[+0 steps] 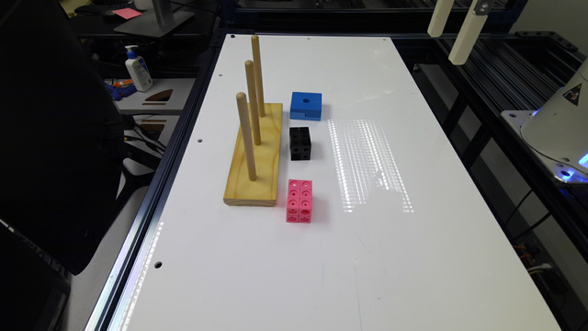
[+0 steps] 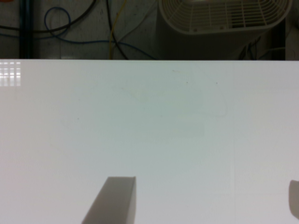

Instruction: Pick up pink block.

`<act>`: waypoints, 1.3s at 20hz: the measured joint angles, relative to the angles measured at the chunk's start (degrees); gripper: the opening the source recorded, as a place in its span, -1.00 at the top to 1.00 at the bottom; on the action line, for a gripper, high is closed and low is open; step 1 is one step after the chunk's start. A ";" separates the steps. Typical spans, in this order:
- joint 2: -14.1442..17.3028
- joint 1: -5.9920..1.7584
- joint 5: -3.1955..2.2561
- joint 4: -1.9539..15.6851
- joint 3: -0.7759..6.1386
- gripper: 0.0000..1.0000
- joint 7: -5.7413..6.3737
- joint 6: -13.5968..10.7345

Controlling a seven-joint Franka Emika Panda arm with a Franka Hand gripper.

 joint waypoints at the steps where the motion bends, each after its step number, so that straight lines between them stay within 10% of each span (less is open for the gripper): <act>1: -0.01 0.00 0.00 0.00 0.00 -1.00 0.00 0.00; 18: -0.04 0.32 0.23 0.20 0.39 -1.00 0.13 0.22; 26: 0.51 0.90 1.85 0.30 2.42 -1.00 1.25 2.27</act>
